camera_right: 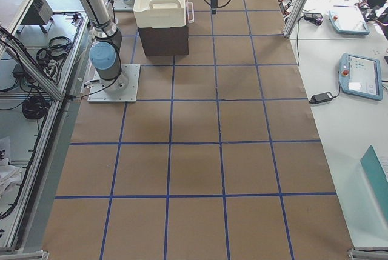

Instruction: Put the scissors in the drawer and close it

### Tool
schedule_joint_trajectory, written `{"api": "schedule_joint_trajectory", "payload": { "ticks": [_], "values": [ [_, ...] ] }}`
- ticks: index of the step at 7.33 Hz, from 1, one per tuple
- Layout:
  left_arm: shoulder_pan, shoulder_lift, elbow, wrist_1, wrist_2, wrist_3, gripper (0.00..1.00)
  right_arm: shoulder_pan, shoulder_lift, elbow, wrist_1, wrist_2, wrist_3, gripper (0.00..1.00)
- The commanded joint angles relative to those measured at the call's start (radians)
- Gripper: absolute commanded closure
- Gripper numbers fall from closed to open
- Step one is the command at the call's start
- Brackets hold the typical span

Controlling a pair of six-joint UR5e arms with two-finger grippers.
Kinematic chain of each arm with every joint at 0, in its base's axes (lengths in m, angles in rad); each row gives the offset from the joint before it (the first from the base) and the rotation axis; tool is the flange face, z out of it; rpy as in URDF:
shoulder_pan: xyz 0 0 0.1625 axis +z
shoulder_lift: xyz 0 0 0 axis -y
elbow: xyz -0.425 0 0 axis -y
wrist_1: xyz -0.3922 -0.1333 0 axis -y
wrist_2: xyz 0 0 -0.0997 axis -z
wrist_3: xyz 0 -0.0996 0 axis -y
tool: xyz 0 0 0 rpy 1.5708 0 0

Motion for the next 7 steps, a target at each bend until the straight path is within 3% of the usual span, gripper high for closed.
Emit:
{"api": "schedule_joint_trajectory", "payload": {
  "ticks": [1,7],
  "values": [
    [0.018,0.019,-0.029,-0.007,0.001,0.069,0.0,0.0,0.001,0.0,0.0,0.001,0.0,0.0],
    [0.049,0.024,-0.029,-0.012,-0.013,0.058,0.0,0.0,0.001,0.0,0.001,0.001,0.0,0.0]
  ]
}}
